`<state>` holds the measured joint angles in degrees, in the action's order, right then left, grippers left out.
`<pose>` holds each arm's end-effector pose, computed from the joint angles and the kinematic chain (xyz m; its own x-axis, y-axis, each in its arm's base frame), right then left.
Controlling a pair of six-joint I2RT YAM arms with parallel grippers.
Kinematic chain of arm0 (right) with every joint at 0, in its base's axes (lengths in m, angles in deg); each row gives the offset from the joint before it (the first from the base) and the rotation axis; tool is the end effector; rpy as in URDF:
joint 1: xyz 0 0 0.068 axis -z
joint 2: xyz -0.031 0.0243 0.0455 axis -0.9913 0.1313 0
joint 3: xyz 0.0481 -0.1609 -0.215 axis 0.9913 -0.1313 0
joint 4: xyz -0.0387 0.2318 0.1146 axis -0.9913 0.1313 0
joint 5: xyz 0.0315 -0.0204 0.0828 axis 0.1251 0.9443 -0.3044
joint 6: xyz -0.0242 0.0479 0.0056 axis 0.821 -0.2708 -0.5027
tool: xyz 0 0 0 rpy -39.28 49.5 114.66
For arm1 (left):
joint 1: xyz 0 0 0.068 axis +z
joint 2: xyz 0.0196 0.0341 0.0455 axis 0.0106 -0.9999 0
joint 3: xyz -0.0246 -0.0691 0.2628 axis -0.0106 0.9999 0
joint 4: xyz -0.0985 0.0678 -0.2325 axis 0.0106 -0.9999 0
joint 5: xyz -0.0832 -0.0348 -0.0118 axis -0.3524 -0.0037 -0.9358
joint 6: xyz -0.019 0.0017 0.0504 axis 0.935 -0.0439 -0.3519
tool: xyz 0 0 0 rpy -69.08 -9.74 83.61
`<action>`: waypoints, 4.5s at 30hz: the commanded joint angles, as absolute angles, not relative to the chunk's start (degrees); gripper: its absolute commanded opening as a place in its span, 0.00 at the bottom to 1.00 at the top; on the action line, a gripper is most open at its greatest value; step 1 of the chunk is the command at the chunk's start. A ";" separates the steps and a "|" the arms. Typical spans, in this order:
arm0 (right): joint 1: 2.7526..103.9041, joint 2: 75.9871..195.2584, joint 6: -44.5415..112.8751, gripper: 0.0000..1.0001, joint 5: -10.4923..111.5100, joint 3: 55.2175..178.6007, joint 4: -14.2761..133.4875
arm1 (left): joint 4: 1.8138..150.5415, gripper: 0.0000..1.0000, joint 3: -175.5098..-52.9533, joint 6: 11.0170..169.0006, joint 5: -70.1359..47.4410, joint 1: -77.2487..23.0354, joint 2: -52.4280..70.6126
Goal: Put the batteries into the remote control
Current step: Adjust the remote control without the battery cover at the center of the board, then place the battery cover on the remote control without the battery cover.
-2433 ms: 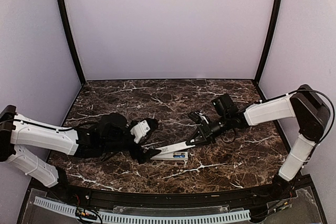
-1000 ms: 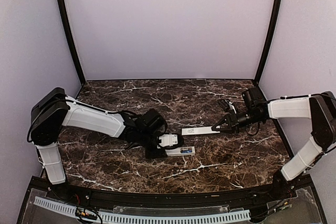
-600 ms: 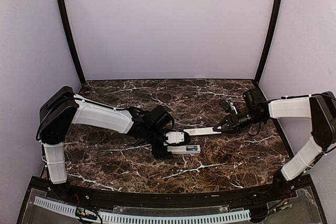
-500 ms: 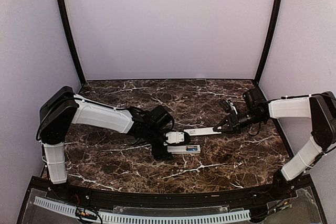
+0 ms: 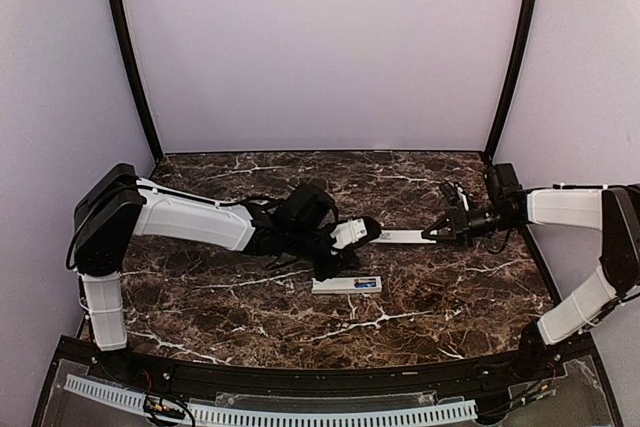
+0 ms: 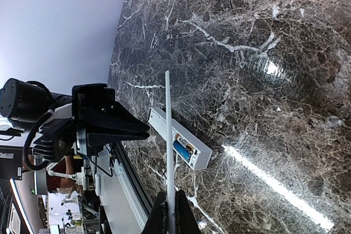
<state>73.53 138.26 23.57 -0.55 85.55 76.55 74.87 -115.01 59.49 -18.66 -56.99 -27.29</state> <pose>0.2610 0.0718 0.1890 -0.9521 0.0079 -0.3056 -0.2679 0.4597 0.8467 0.2310 -0.3648 0.1850 -0.0244 0.6014 -0.7986 0.9802 0.1713 0.0990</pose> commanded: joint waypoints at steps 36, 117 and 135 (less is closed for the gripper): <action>74.21 136.47 24.74 0.00 0.31 82.61 75.81 | 73.57 0.00 -124.56 58.10 -10.86 -62.58 -33.43; 64.30 141.62 20.49 0.00 -6.30 85.28 70.28 | 77.58 0.40 -101.71 63.17 -5.32 -58.60 -7.18; 57.67 158.07 12.59 0.00 -10.70 85.04 51.74 | 70.49 0.81 -95.29 47.05 -18.05 -54.42 -8.95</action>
<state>58.07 155.97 13.61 -8.74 84.34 56.35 72.10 -95.78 52.54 -13.33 -55.15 -7.57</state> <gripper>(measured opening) 0.021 0.818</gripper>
